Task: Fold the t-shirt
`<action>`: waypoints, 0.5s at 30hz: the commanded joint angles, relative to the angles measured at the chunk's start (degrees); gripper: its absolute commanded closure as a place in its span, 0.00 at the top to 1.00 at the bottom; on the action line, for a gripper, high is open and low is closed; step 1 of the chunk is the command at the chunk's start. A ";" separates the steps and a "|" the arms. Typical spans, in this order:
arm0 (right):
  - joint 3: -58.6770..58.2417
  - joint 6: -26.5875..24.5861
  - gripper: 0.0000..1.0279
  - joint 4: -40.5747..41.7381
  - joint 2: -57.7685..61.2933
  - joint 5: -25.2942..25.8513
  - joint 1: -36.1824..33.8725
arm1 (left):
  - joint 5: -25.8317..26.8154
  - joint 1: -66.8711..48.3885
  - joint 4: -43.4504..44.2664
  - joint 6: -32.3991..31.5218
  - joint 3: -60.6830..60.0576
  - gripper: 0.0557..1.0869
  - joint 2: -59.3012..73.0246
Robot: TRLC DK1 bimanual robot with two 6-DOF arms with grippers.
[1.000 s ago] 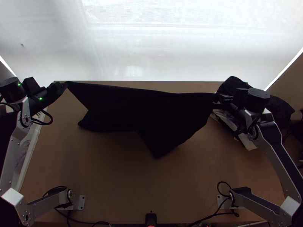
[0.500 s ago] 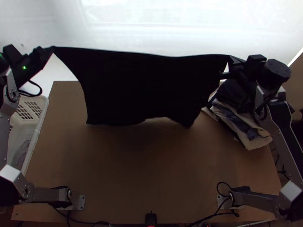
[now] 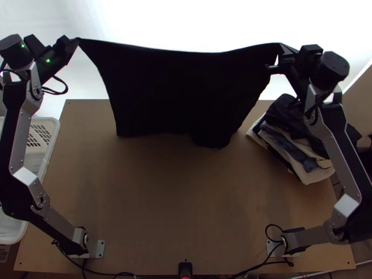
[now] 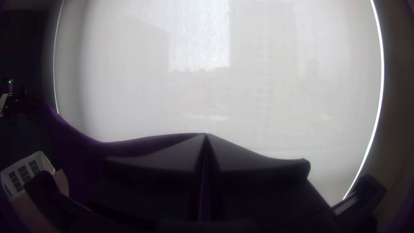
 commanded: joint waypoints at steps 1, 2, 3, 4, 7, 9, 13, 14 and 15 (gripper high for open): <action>4.78 -0.16 0.03 1.41 4.44 -0.07 0.74 | -1.66 -1.74 0.95 -0.22 4.50 0.03 4.90; 4.69 0.01 0.03 1.32 3.56 -0.16 0.91 | -1.66 -1.83 0.25 -0.31 4.50 0.03 3.93; 4.07 0.28 0.03 1.32 2.24 -0.16 1.18 | -1.57 -1.83 -0.63 -0.57 4.33 0.03 2.70; 3.11 0.54 0.03 1.15 0.40 -0.16 1.62 | -1.39 -1.83 -1.77 -0.66 3.89 0.03 1.03; -0.50 1.86 0.03 0.27 -6.72 -0.25 2.50 | -1.04 -1.74 -2.21 -1.27 -1.04 0.03 -6.44; -3.13 1.95 0.03 -1.49 -12.08 -0.25 3.73 | -0.25 -1.74 -2.30 -1.98 -5.43 0.03 -12.68; -8.14 1.86 0.03 -7.38 -23.86 -0.77 7.68 | 2.56 -2.09 -2.74 -2.33 -16.77 0.03 -27.53; -9.37 1.77 0.03 -8.96 -26.76 -0.86 8.74 | 2.91 -2.45 -3.35 -2.33 -19.49 0.03 -31.40; -11.66 1.77 0.03 -12.56 -32.74 -1.30 9.97 | 4.06 -2.53 -5.29 -2.77 -23.62 0.03 -38.78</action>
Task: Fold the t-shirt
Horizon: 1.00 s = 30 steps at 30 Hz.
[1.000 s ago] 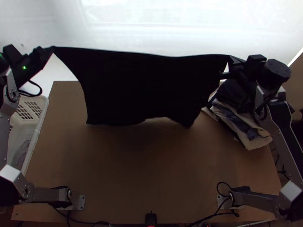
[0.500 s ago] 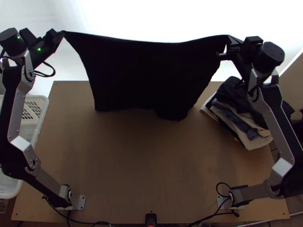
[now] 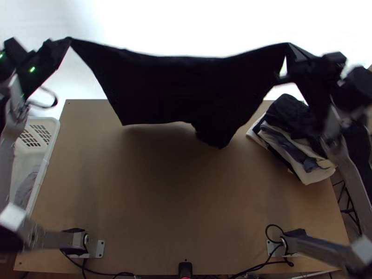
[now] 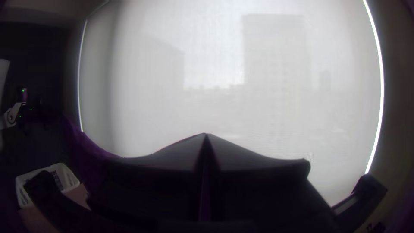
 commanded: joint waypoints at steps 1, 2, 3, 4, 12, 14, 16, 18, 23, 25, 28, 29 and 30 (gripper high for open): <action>-7.88 0.18 0.03 -9.09 -18.94 -0.89 4.66 | 3.47 -0.46 -4.03 -1.39 -14.14 0.03 -23.01; -8.85 0.18 0.03 -10.32 -21.31 -1.15 4.74 | 4.00 -0.19 -4.91 -2.18 -14.67 0.03 -25.48; -9.20 0.18 0.03 -11.29 -22.72 -1.24 4.74 | 4.26 0.07 -5.26 -2.45 -14.85 0.03 -26.79; -9.47 0.18 0.03 -12.87 -24.21 -1.41 4.83 | 4.35 0.42 -5.61 -2.71 -15.02 0.03 -28.38; -7.80 1.23 0.03 -18.59 -34.76 -1.50 5.01 | 4.61 0.77 -4.99 -6.58 -17.66 0.03 -42.35; -7.45 1.32 0.03 -18.67 -36.52 -1.50 4.48 | 4.79 0.51 -4.99 -6.84 -18.27 0.03 -44.64; -7.45 1.58 0.03 -18.76 -38.36 -1.50 4.04 | 4.79 0.25 -4.82 -7.11 -18.80 0.03 -46.48; -7.09 2.29 0.03 -19.20 -39.33 -1.50 3.25 | 4.79 0.25 -4.55 -7.90 -18.45 0.03 -47.62; -6.57 3.87 0.03 -20.78 -39.59 -2.29 2.55 | 4.79 0.16 -6.49 -9.13 -16.95 0.03 -47.98; -7.36 5.89 0.03 -21.92 -38.63 -3.35 2.02 | 4.79 0.16 -7.81 -9.22 -18.89 0.03 -48.15; -11.05 8.26 0.03 -22.63 -37.22 -4.75 1.76 | 4.79 0.16 -9.48 -9.22 -22.93 0.03 -48.33; -12.46 9.32 0.03 -23.07 -36.52 -5.90 1.67 | 4.79 0.16 -10.18 -9.30 -24.51 0.03 -48.33; -14.30 9.93 0.03 -23.07 -36.16 -6.16 1.67 | 4.96 0.16 -11.15 -9.57 -26.36 0.03 -48.33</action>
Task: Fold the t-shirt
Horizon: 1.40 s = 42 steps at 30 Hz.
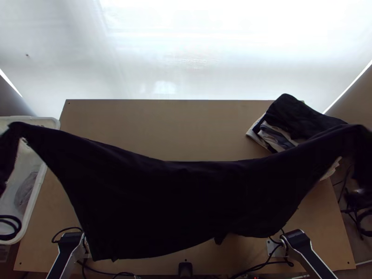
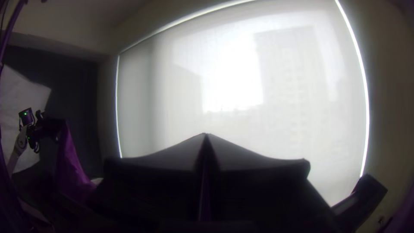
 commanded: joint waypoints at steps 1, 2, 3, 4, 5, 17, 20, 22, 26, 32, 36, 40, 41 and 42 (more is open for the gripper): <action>-7.29 5.30 0.03 -1.82 2.11 -3.06 -0.74 | 0.73 -0.04 -4.22 -0.87 -8.60 0.03 -1.25; -9.40 6.62 0.03 -1.82 2.55 -4.11 -0.82 | 0.99 -0.04 -4.75 -1.40 -10.71 0.03 -1.51; -12.30 7.41 0.03 -1.30 2.55 -4.55 -0.91 | 1.87 -0.13 -4.92 -1.66 -13.79 0.03 -1.95; -14.76 7.94 0.03 -1.12 2.81 -4.99 -0.91 | 2.13 -0.04 -4.75 -1.57 -17.13 0.03 -2.74; -17.23 8.38 0.03 -1.03 3.17 -5.78 -0.91 | 2.40 0.40 -4.40 -1.66 -20.29 0.03 -3.44; -26.45 2.58 0.03 12.50 19.25 -5.87 -0.21 | 2.04 1.46 15.11 2.82 -42.17 0.03 8.51; -25.49 1.70 0.03 15.93 24.52 -5.87 -0.56 | 1.61 2.60 21.88 3.97 -42.79 0.03 15.80; -24.61 1.17 0.03 18.04 27.86 -5.87 -1.00 | 1.52 2.95 25.75 5.81 -42.35 0.03 21.34; -22.41 1.26 0.03 22.08 35.07 -5.87 -2.41 | -1.30 3.21 30.23 10.29 -39.27 0.03 34.17; -17.31 2.23 0.03 24.63 46.23 -5.96 -5.39 | -3.23 2.34 29.70 12.67 -28.11 0.03 53.24; -13.36 2.05 0.03 25.78 52.65 -5.96 -5.75 | -3.32 1.46 28.39 13.55 -21.34 0.03 61.07; -7.47 2.23 0.03 26.04 59.77 -6.31 -6.71 | -3.32 0.31 25.22 13.99 -13.35 0.03 68.45; -5.89 2.32 0.03 25.95 61.44 -6.31 -6.98 | -3.32 0.14 24.17 14.16 -10.97 0.03 70.47; -4.39 2.32 0.03 25.95 63.02 -6.40 -7.15 | -3.40 -0.04 22.76 14.51 -8.51 0.03 72.58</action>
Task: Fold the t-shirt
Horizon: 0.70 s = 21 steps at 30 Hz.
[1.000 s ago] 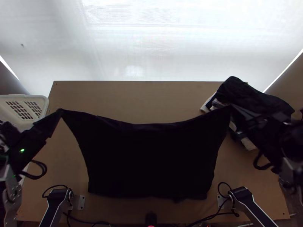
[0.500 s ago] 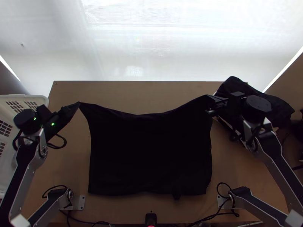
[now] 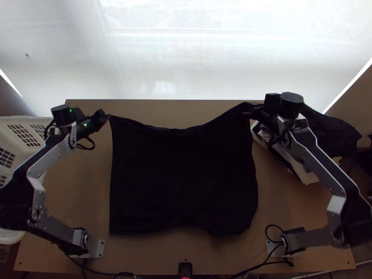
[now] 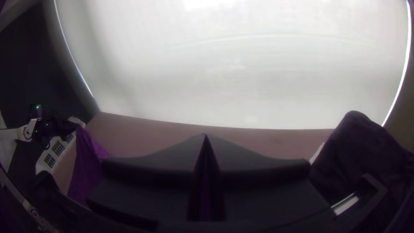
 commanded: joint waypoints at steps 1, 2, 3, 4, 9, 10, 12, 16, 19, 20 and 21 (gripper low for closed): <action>9.82 0.35 0.03 1.03 12.58 -0.39 -1.76 | -0.81 -1.35 -5.90 1.49 15.11 0.03 15.46; 11.40 0.35 0.03 0.68 13.99 -0.48 -2.02 | -0.81 -1.35 -7.40 1.75 17.48 0.03 17.21; 12.90 0.35 0.03 0.51 15.48 -0.56 -2.11 | -0.81 -1.44 -8.63 2.10 19.50 0.03 18.88; 14.13 0.44 0.03 0.51 16.80 -0.56 -2.19 | -0.81 -1.44 -9.24 2.28 21.08 0.03 20.38; 19.14 0.44 0.03 0.16 22.07 -0.65 -2.37 | -1.25 -1.44 -10.56 2.80 26.53 0.03 25.48; 19.75 0.44 0.03 0.16 22.78 -0.65 -2.37 | -1.60 -1.44 -11.62 2.72 27.85 0.03 26.35; 20.72 0.44 0.03 0.16 24.01 -0.56 -2.37 | -2.04 -1.09 -13.11 2.45 30.05 0.03 27.94; 21.77 0.09 0.06 0.68 25.41 -0.56 -2.19 | -4.06 -0.21 -12.93 2.28 32.60 0.08 29.96; 21.60 0.44 0.44 0.24 25.24 -0.56 -1.76 | -3.44 0.15 -12.58 2.19 33.21 0.55 29.61; 21.51 0.52 0.67 -0.20 24.97 -0.56 -1.67 | -2.39 0.15 -12.49 2.10 33.21 0.72 29.17; 21.69 0.61 0.88 -1.43 24.62 -0.56 -1.40 | -0.98 0.15 -12.49 2.10 33.21 0.91 28.55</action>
